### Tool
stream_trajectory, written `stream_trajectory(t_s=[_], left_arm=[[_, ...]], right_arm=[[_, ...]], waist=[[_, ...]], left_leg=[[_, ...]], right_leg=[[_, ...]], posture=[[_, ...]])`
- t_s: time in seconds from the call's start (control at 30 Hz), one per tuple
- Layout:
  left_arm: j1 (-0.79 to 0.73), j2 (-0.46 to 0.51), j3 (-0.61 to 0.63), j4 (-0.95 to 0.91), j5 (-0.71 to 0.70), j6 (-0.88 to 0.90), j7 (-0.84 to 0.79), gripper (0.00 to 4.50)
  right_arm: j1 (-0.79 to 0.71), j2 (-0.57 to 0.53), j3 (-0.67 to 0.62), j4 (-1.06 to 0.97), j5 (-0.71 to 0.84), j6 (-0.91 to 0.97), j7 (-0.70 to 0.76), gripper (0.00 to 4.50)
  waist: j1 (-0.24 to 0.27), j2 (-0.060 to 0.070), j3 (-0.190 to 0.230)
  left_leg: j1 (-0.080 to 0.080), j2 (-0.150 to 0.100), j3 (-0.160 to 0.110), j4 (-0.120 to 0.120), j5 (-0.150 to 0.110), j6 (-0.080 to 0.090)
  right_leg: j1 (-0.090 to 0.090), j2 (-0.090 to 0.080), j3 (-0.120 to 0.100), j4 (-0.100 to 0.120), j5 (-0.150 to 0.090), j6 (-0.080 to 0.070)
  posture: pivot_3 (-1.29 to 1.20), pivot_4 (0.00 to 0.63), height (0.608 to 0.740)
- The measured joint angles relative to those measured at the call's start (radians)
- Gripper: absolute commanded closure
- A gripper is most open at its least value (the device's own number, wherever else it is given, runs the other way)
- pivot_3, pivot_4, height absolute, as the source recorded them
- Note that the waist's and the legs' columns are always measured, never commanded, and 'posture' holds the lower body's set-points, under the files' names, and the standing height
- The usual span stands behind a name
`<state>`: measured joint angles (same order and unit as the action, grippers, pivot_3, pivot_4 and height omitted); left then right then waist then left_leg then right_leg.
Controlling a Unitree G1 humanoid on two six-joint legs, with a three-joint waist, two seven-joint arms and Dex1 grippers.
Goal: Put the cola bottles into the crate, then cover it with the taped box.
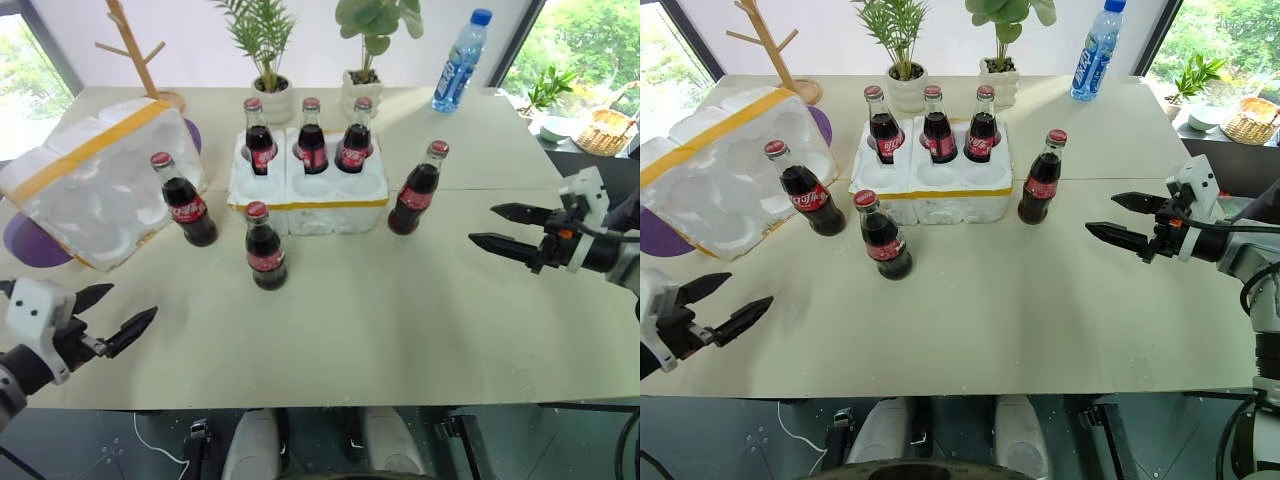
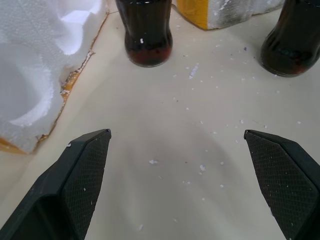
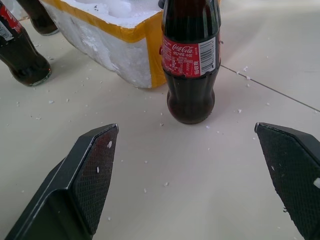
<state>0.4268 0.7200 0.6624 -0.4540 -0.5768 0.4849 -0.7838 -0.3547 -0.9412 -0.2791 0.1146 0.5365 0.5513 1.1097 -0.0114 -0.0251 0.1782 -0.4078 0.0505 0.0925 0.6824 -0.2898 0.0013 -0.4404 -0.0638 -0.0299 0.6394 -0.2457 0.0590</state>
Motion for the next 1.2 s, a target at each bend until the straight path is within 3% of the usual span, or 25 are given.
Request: stream_trajectory(t_s=[0.47,0.7,0.93,1.2], left_arm=[[-0.028,0.0,-0.02,0.008,0.024,-0.013,0.008,0.04],[-0.182,0.0,-0.039,0.051,0.019,0.003,0.057,0.04],[-0.42,0.0,-0.181,0.174,0.035,0.01,0.088,0.04],[-0.658,-0.012,-0.336,0.382,0.126,-0.038,0.104,0.04]], right_arm=[[0.015,0.018,0.0,-0.036,0.0,0.008,-0.01,0.0],[0.039,-0.031,-0.014,-0.13,0.054,0.091,0.027,0.0],[0.051,-0.139,-0.142,-0.375,0.294,0.297,0.084,0.0],[0.002,-0.143,-0.217,-0.527,0.57,0.458,0.007,0.0]], waist=[[0.001,0.0,0.0],[0.001,0.0,0.0],[0.001,0.0,0.0],[0.003,-0.001,-0.001]], left_leg=[[0.0,0.0,0.0,0.0,0.0,0.0],[0.0,-0.001,0.0,0.0,0.0,0.0],[0.001,0.0,-0.001,0.0,0.0,0.0],[0.001,-0.001,-0.002,0.0,0.0,0.0]], right_leg=[[0.0,0.001,0.0,0.0,0.0,0.0],[0.001,0.001,0.0,0.001,0.0,0.001],[0.001,0.001,0.0,0.002,0.002,0.004],[0.002,0.001,-0.001,0.003,0.003,0.005]], posture=[[0.0,0.15,0.74],[0.0,0.15,0.74],[0.0,0.15,0.74],[0.0,0.15,0.74]])
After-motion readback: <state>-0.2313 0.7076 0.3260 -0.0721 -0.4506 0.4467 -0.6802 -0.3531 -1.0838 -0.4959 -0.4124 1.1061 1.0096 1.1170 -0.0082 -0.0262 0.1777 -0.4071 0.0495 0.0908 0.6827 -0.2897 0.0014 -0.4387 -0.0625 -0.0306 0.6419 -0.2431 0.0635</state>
